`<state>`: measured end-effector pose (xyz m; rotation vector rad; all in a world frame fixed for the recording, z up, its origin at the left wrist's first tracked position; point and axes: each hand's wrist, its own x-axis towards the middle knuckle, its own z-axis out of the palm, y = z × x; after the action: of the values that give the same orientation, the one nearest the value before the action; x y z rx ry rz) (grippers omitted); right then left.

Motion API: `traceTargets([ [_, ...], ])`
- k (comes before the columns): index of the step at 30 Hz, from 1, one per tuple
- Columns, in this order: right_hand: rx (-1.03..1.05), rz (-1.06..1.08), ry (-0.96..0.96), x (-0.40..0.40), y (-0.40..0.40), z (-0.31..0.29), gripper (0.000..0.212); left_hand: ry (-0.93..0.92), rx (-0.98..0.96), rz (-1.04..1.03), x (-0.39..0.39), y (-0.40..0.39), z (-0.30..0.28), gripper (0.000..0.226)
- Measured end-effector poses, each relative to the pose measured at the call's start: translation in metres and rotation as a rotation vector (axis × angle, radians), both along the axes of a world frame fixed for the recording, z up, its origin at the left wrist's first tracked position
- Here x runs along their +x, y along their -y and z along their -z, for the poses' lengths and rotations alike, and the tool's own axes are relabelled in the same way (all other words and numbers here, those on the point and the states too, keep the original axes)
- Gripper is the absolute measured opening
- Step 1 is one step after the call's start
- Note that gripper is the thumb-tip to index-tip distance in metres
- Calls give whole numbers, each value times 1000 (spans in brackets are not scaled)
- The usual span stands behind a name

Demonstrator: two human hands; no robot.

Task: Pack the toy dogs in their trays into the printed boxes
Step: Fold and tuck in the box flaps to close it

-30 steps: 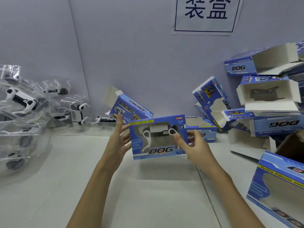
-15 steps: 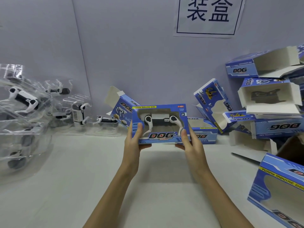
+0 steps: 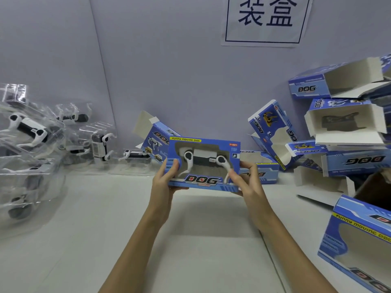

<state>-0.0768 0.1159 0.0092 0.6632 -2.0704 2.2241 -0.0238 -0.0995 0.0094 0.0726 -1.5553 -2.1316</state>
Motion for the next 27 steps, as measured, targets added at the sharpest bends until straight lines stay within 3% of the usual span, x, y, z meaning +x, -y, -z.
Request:
traceTargets([
  [3,140,-121,115,2,-13,-12,57,37,-54,53,5,23,-3,57],
  [5,259,-203,142,9,-21,-26,56,53,-86,52,7,28,-6,53],
  [7,223,-184,146,12,-30,-37,56,27,-53,44,8,26,-6,63],
  [10,-120,12,180,23,-39,-53,71,-26,131,11,11,27,-6,76],
  [13,-579,182,66,39,-48,-65,73,8,83,-11,7,30,-5,78],
  [18,-1039,487,-81,49,-84,-93,40,79,-19,48,1,19,0,74],
  [21,-1224,662,-66,32,-122,-114,64,97,-77,92,-1,13,2,77],
  [23,-1155,655,11,23,-143,-121,75,116,-122,117,-1,8,2,81],
  [24,-1057,625,64,20,-153,-120,70,125,-140,128,-1,6,2,81],
  [27,-598,687,186,13,-165,-114,34,138,-190,162,-2,3,4,78],
])
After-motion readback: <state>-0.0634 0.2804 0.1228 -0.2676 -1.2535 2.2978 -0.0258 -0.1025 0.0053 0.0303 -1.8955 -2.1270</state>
